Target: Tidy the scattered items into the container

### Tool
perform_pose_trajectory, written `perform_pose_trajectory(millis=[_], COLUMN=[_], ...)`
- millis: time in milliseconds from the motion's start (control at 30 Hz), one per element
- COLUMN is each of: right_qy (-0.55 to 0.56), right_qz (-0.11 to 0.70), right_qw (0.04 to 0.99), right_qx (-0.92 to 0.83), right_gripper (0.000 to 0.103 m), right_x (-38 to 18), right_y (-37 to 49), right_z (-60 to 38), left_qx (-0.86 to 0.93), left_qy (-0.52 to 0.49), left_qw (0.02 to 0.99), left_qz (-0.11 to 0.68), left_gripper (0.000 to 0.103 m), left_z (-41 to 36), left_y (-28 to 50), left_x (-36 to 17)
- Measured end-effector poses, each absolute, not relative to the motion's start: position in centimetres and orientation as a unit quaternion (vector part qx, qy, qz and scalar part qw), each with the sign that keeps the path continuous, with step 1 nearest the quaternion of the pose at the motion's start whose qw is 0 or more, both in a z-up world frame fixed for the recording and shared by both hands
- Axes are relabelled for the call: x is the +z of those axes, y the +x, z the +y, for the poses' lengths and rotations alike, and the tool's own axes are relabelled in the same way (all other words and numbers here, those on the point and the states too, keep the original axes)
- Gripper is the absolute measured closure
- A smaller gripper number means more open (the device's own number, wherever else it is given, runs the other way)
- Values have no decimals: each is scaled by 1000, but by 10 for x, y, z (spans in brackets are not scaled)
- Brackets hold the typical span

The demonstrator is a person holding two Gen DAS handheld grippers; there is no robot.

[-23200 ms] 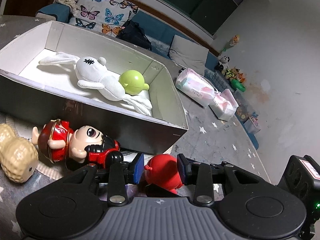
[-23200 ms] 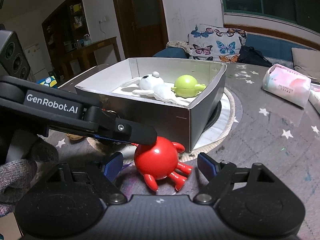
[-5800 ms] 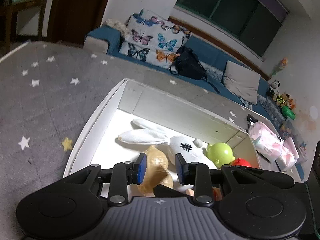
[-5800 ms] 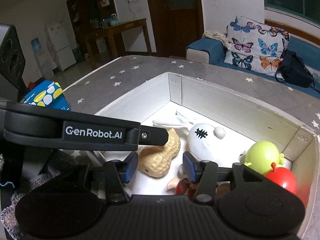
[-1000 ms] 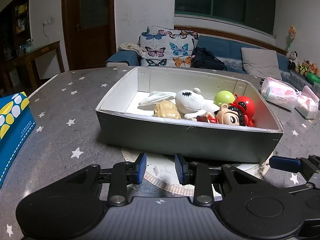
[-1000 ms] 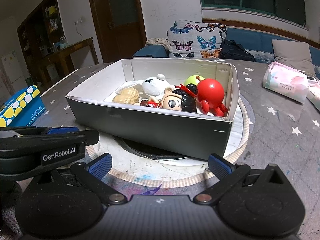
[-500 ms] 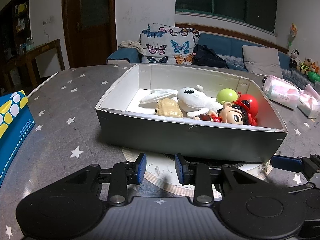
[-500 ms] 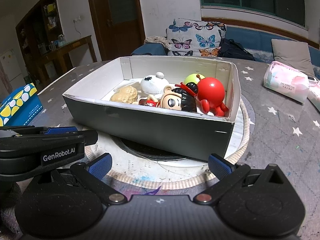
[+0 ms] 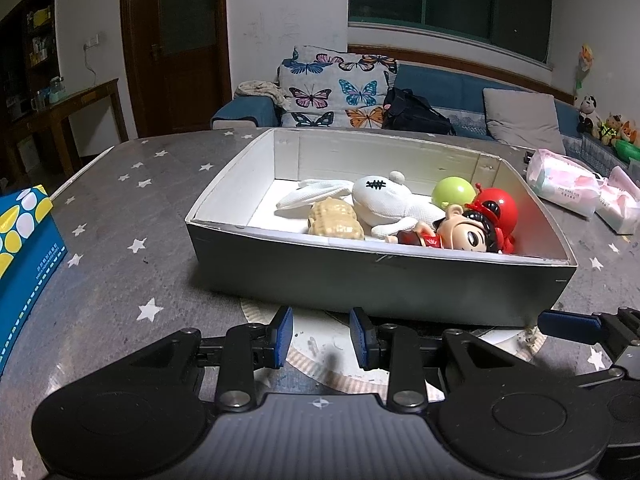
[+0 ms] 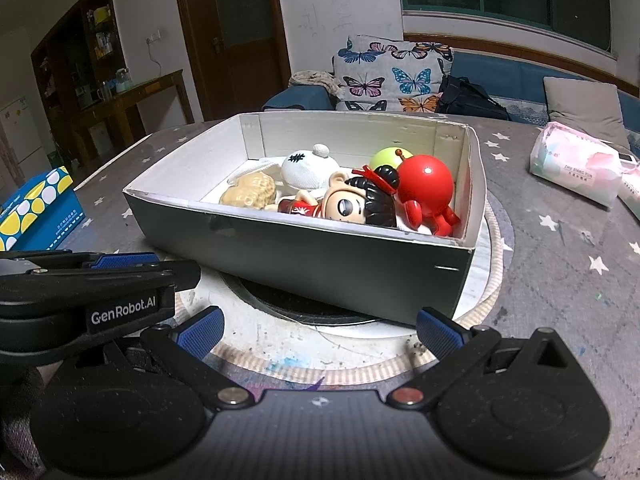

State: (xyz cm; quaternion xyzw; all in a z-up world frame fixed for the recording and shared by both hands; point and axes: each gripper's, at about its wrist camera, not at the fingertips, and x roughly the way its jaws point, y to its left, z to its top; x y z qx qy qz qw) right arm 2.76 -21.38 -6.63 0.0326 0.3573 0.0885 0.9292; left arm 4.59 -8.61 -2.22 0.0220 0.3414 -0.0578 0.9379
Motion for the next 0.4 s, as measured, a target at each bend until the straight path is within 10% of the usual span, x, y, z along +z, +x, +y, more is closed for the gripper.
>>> perform_pose_trajectory(millis=[400], right_qy=[35], right_qz=[353], right_qw=[931], right_qx=[88], right_gripper=[0], right_x=[-64], right_y=[31], right_z=[-214], left_qx=[-59], left_qy=[22], left_qw=[940], left_qz=[336], left_gripper=[69], left_z=[-87], left_y=[48], left_x=[-20])
